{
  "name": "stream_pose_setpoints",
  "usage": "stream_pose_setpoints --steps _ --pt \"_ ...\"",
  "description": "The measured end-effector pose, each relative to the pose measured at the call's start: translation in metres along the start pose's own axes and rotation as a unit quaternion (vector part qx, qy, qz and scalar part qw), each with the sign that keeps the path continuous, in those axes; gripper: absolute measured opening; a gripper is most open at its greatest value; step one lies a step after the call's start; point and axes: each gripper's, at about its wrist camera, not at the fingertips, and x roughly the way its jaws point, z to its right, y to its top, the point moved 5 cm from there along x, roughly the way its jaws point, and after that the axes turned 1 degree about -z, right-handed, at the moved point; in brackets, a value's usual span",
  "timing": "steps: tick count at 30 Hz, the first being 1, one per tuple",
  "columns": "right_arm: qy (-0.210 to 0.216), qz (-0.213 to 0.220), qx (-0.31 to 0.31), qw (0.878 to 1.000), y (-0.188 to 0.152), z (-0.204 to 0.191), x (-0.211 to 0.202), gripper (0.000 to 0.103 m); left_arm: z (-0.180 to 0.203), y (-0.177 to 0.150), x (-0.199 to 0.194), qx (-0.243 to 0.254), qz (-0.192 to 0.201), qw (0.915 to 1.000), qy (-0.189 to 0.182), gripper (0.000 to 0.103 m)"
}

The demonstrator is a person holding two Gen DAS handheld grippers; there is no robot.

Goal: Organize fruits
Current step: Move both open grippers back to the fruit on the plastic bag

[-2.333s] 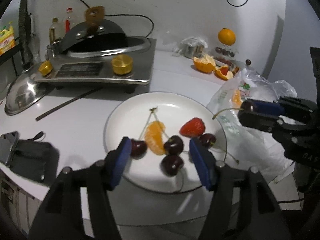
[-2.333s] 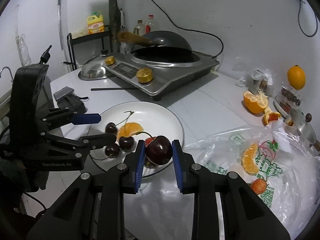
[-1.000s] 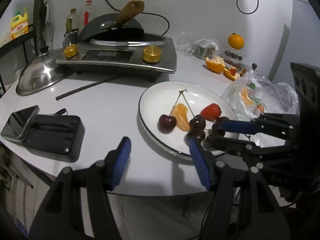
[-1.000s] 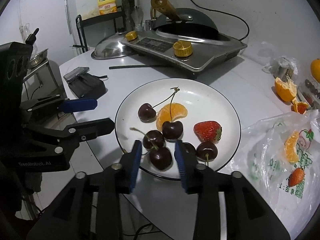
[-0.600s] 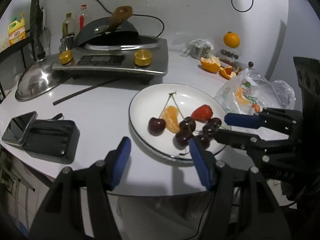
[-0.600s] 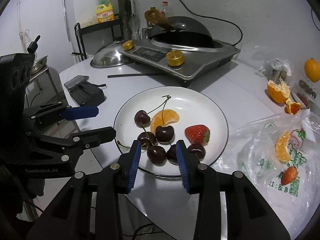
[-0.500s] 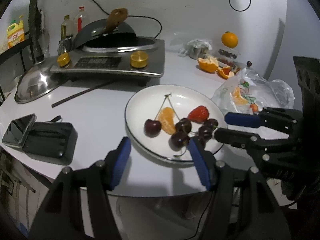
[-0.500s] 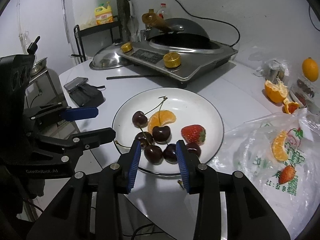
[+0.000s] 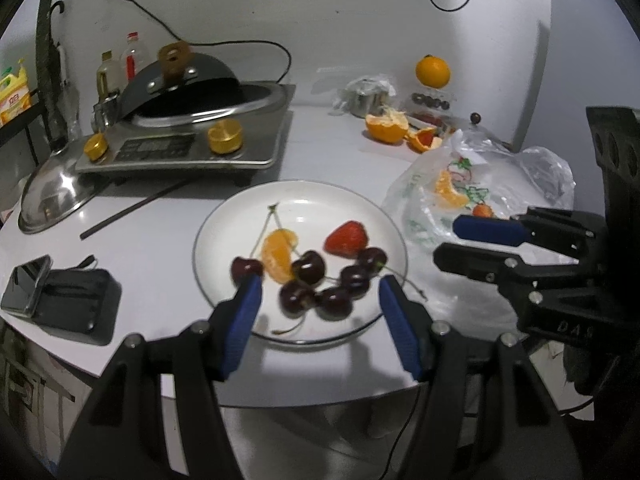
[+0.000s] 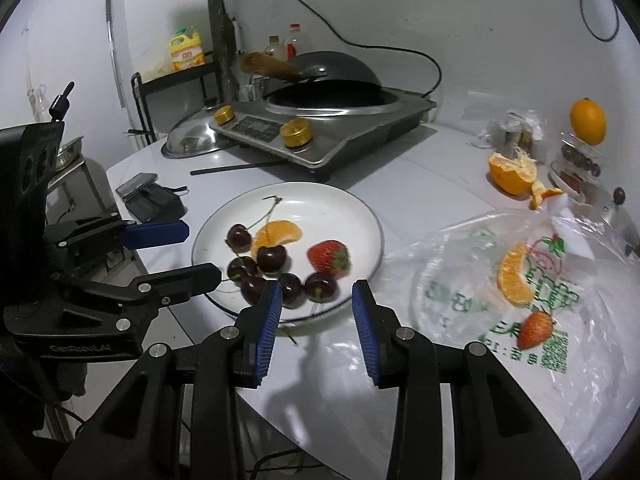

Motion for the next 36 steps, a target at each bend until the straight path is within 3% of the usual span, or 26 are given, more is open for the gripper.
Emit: stream_pose_setpoints --steps 36 --pt "-0.035 0.038 0.080 0.995 -0.043 0.112 -0.065 0.038 0.132 0.026 0.024 0.086 -0.010 0.9957 -0.033 0.062"
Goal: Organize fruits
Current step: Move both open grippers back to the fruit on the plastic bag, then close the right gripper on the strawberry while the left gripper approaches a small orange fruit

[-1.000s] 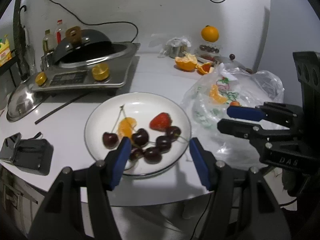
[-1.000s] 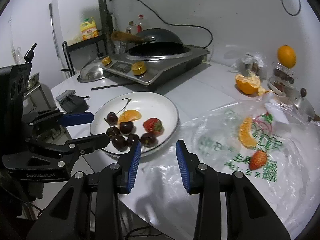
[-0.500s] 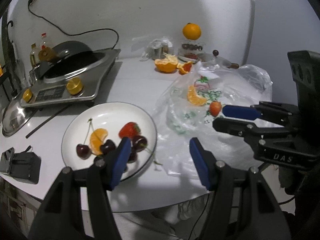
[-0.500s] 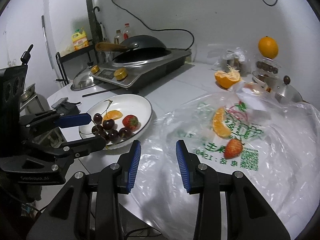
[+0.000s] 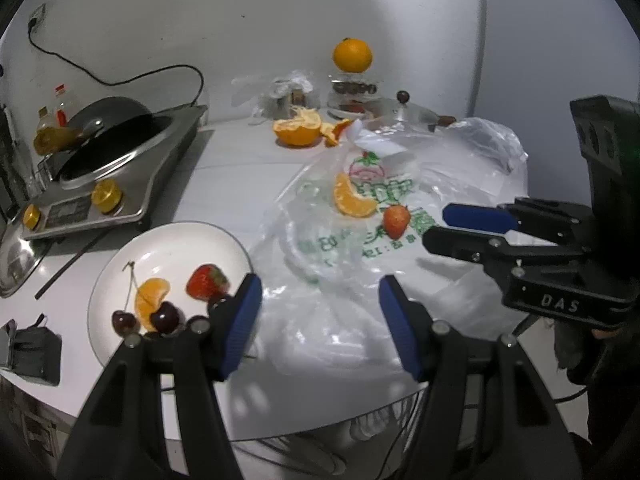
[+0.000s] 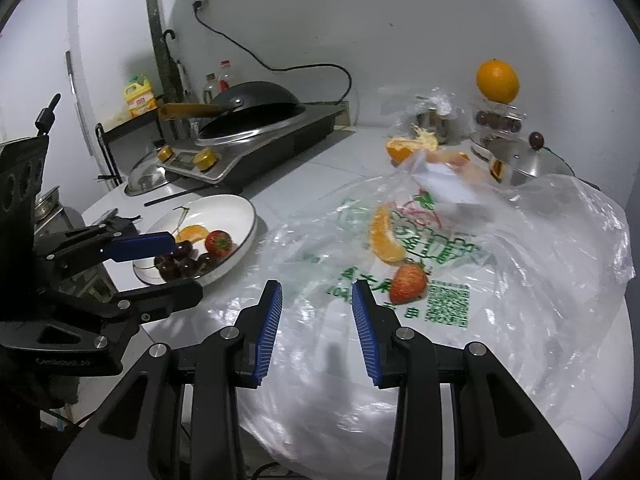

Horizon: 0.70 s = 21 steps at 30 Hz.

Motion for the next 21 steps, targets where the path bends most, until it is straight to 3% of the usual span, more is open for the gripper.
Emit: stream_pose_setpoints --steps 17,20,21 --pt "-0.022 -0.017 0.019 0.999 0.003 0.033 0.022 0.039 0.002 0.009 0.023 -0.002 -0.006 0.9998 -0.018 0.062" --pt "-0.028 -0.022 0.025 0.999 0.005 0.038 0.028 0.055 0.000 0.011 0.027 -0.004 -0.006 0.9997 -0.022 0.062" --pt "-0.030 -0.023 0.028 0.999 0.006 0.040 0.030 0.056 -0.001 0.011 0.028 -0.004 -0.006 0.9997 -0.024 0.062"
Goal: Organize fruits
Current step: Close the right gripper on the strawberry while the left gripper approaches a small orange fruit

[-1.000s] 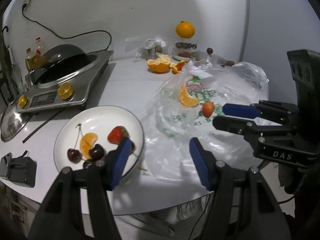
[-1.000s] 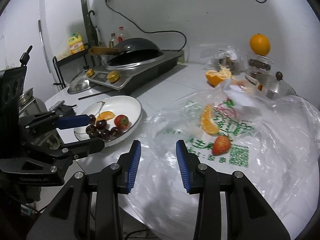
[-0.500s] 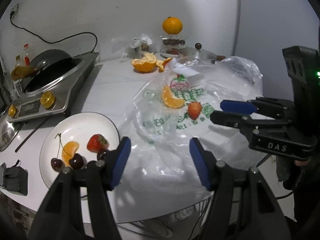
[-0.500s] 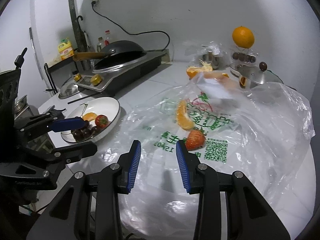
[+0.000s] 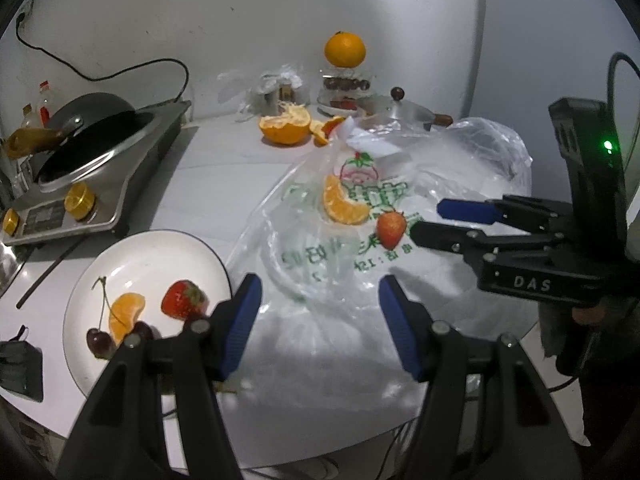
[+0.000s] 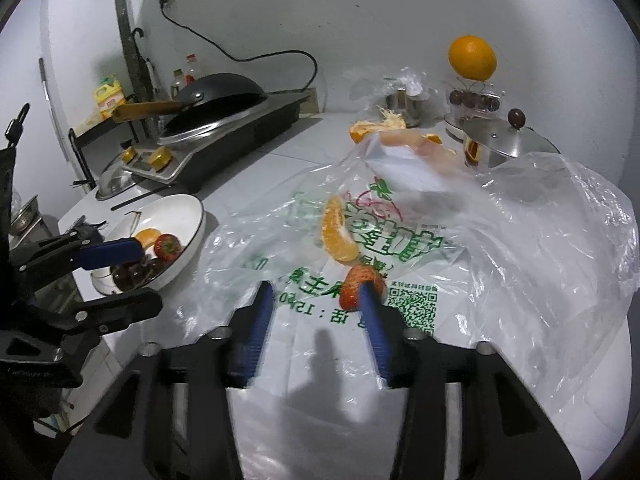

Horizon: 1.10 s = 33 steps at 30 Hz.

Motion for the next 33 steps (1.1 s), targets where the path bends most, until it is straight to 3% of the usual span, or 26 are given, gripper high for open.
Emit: stream_pose_setpoints --steps 23,25,30,33 --pt "-0.042 -0.078 0.052 0.995 0.001 0.032 0.069 0.054 -0.019 -0.002 0.021 -0.028 -0.012 0.9995 -0.006 0.063" --pt "-0.043 -0.085 0.055 0.994 0.000 0.034 0.074 0.053 -0.019 -0.001 0.022 -0.028 -0.012 0.9995 -0.005 0.063" --pt "-0.044 -0.084 0.046 0.994 -0.001 0.031 0.075 0.034 -0.018 0.001 0.021 -0.026 -0.011 0.9996 -0.001 0.063" --pt "-0.038 -0.081 0.042 0.995 -0.001 0.031 0.072 0.034 -0.015 0.003 0.020 -0.023 -0.011 0.9997 0.001 0.063"
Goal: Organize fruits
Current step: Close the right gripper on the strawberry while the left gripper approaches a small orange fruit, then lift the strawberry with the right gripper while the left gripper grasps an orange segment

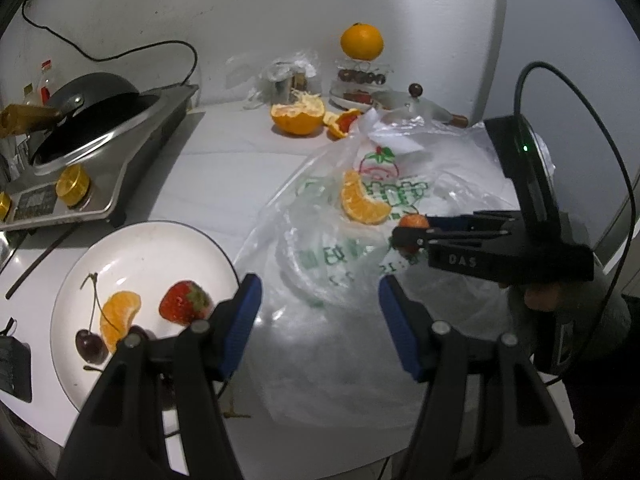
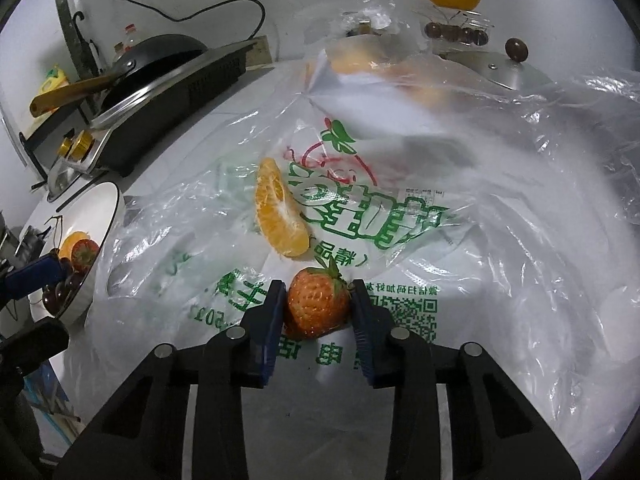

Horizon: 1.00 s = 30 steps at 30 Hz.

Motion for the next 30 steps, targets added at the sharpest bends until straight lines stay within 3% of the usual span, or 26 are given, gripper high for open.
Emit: stream_pose_setpoints --steps 17,30 --pt "0.020 0.074 -0.007 0.997 -0.005 0.026 -0.069 0.034 0.047 0.021 0.010 0.042 -0.001 0.9991 -0.006 0.063" --pt "0.037 0.096 -0.010 0.995 -0.002 0.054 -0.080 0.034 0.070 0.048 0.048 0.047 -0.013 0.9988 -0.002 0.063"
